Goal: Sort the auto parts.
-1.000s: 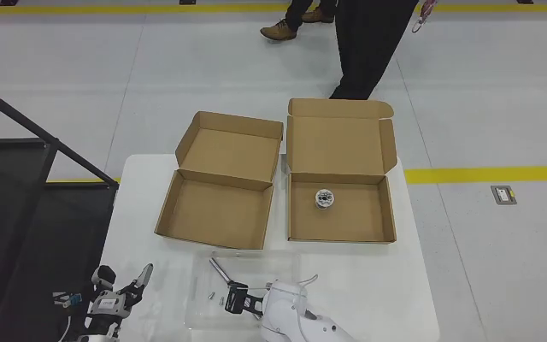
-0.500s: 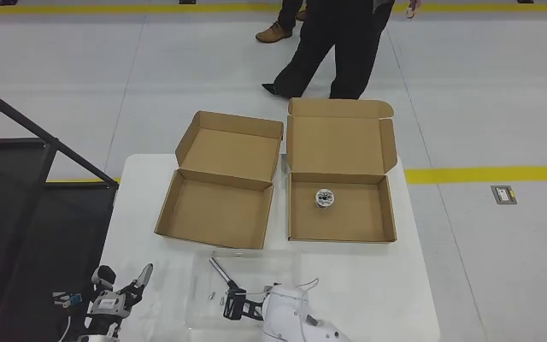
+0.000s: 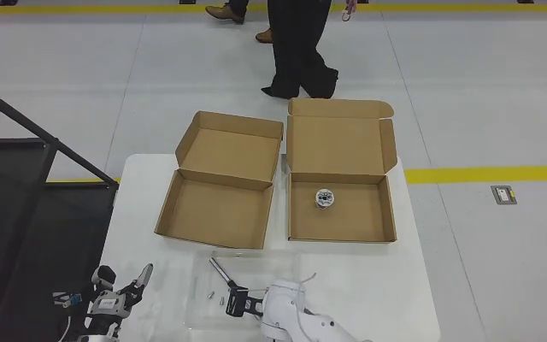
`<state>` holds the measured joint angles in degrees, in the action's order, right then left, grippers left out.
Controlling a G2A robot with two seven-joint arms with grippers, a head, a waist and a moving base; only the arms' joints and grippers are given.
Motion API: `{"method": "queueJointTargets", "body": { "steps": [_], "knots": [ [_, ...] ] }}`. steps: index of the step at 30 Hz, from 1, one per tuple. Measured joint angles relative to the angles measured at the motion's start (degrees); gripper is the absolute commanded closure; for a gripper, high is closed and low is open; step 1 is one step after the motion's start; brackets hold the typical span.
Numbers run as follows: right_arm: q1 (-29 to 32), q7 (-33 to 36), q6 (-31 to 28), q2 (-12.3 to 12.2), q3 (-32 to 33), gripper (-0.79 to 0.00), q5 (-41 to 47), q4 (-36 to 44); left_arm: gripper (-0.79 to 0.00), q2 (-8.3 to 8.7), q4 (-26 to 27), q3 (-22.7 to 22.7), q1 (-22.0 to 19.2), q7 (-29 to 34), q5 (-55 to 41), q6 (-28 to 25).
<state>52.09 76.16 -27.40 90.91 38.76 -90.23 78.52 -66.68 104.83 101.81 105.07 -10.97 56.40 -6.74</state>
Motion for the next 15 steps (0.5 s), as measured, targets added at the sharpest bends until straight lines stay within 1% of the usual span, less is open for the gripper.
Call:
{"method": "queueJointTargets", "body": {
  "steps": [5,6,7,8,9,13,15],
  "knots": [
    [-0.98,0.36,-0.01,0.47,-0.15,-0.277,1.07,-1.77,-0.785,0.0,0.0,0.0,0.0,0.0,0.0,0.0],
    [-1.28,0.45,0.0,0.6,-0.24,-0.256,1.33,-2.25,-0.785,0.0,0.0,0.0,0.0,0.0,0.0,0.0],
    [-1.49,0.49,0.02,0.71,-0.32,-0.182,1.51,-2.56,-0.785,0.0,0.0,0.0,0.0,0.0,0.0,0.0],
    [-1.66,0.5,0.07,0.81,-0.4,-0.065,1.68,-2.83,-0.785,0.0,0.0,0.0,0.0,0.0,0.0,0.0],
    [-1.85,0.51,0.14,0.92,-0.49,0.0,1.83,-3.11,-0.785,0.0,0.0,0.0,0.0,0.0,0.0,0.0],
    [-2.24,-0.16,0.92,1.11,-0.38,0.0,1.67,-3.47,-0.785,0.0,0.0,0.0,0.0,0.0,0.0,0.0],
    [-1.82,-1.6,1.61,0.94,0.18,0.0,1.05,-2.08,-0.785,0.0,0.0,0.0,0.0,0.0,0.0,0.0]
  ]
}}
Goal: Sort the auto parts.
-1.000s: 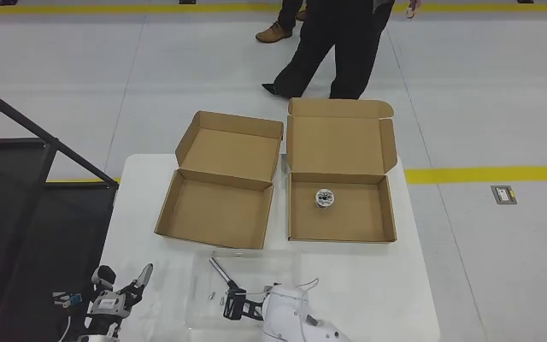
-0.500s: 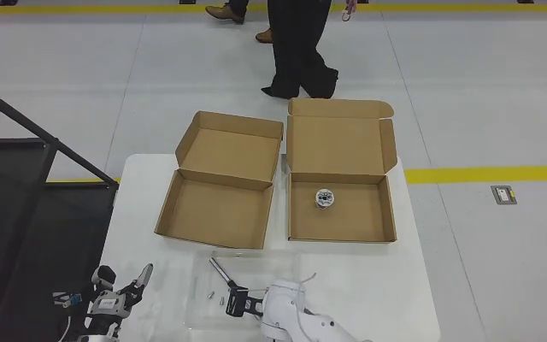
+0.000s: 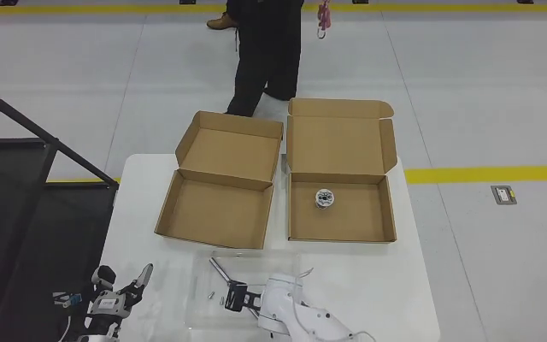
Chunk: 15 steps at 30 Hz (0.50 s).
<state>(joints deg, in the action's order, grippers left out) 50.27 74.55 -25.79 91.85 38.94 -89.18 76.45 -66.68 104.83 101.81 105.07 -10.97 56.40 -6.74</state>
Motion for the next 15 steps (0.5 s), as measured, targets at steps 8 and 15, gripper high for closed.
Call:
{"method": "queueJointTargets", "body": {
  "steps": [8,15],
  "knots": [
    [7.6,-7.07,0.86,-2.98,7.05,0.0,-4.93,16.78,-0.785,0.0,0.0,0.0,0.0,0.0,0.0,0.0],
    [17.54,-27.33,1.77,-5.56,19.76,0.0,0.94,31.88,-0.785,0.0,0.0,0.0,0.0,0.0,0.0,0.0]
  ]
}}
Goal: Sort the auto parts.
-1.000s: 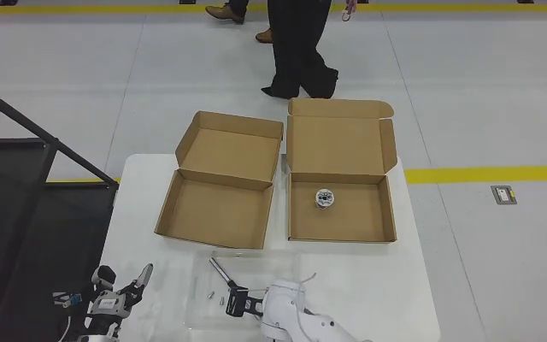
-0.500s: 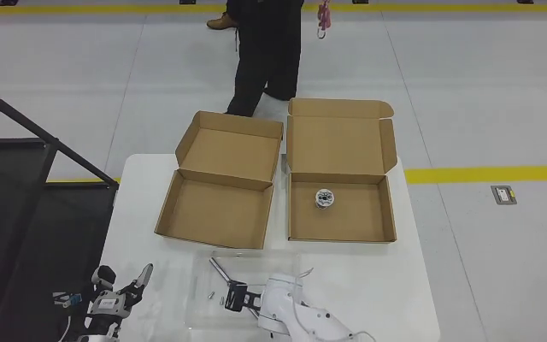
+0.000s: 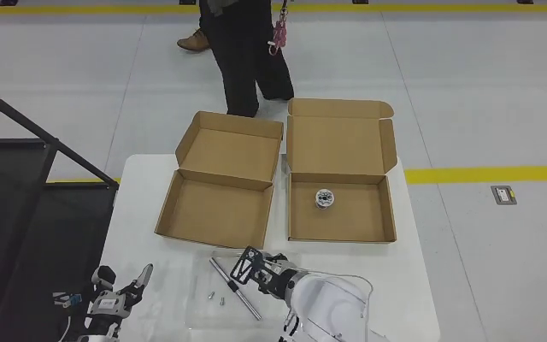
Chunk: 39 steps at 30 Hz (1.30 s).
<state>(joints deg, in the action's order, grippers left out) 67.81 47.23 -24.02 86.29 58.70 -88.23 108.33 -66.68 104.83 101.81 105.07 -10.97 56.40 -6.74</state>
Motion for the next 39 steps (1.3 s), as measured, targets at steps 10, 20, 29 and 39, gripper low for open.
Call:
{"method": "queueJointTargets", "body": {
  "steps": [10,20,29,39],
  "knots": [
    [7.65,-34.94,-3.16,-1.65,12.15,0.0,12.02,-0.83,-0.785,0.0,0.0,0.0,0.0,0.0,0.0,0.0],
    [7.21,-34.66,-0.79,-1.38,11.3,0.0,12.48,-1.72,-0.785,0.0,0.0,0.0,0.0,0.0,0.0,0.0],
    [2.94,-36.09,35.79,0.32,12.78,0.0,7.0,-6.24,-0.785,0.0,0.0,0.0,0.0,0.0,0.0,0.0],
    [-15.25,-10.77,44.2,0.67,15.84,0.0,-0.04,-29.33,-0.785,0.0,0.0,0.0,0.0,0.0,0.0,0.0]
  ]
}}
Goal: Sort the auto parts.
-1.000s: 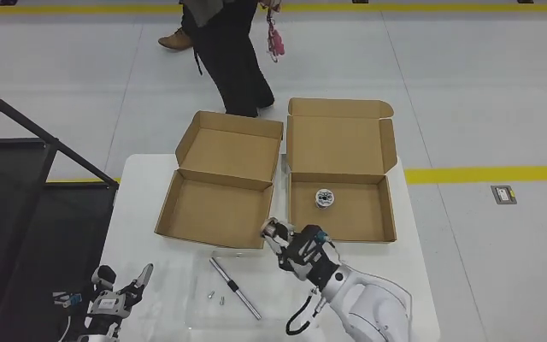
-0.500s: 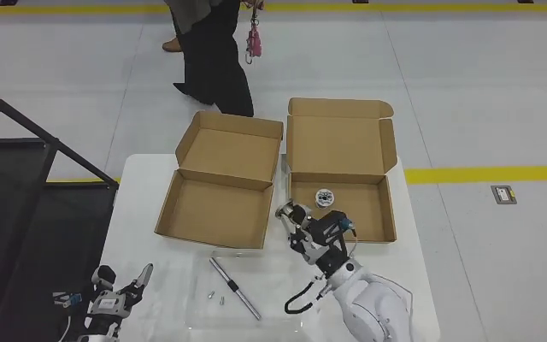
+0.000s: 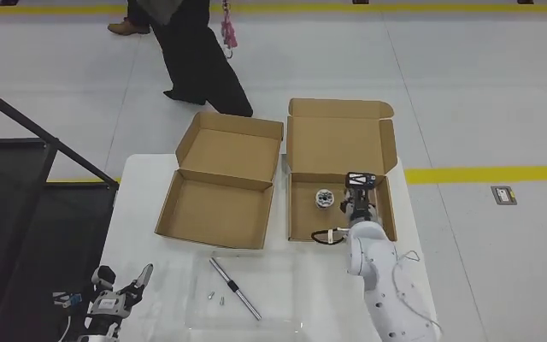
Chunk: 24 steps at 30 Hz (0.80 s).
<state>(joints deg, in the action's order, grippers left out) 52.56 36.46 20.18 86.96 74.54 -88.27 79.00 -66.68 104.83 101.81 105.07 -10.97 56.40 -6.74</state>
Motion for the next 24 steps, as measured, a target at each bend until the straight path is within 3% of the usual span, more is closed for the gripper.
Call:
{"method": "queueJointTargets", "body": {
  "steps": [9,21,22,23,24],
  "knots": [
    [-11.15,16.33,-8.57,-0.37,0.91,0.0,-2.18,-15.6,-0.785,0.0,0.0,0.0,0.0,0.0,0.0,0.0],
    [-15.67,16.83,-9.76,-0.1,1.05,0.0,-0.22,-23.87,-0.785,0.0,0.0,0.0,0.0,0.0,0.0,0.0],
    [-15.88,16.79,-9.71,-0.07,1.0,-0.12,-0.15,-24.26,-0.785,0.0,0.0,0.0,0.0,0.0,0.0,0.0],
    [-16.08,16.71,-9.68,-0.04,0.95,-0.32,-0.06,-24.6,-0.785,0.0,0.0,0.0,0.0,0.0,0.0,0.0],
    [-16.28,16.59,-9.59,-0.01,0.9,-0.388,0.09,-24.98,-0.785,0.0,0.0,0.0,0.0,0.0,0.0,0.0]
  ]
}}
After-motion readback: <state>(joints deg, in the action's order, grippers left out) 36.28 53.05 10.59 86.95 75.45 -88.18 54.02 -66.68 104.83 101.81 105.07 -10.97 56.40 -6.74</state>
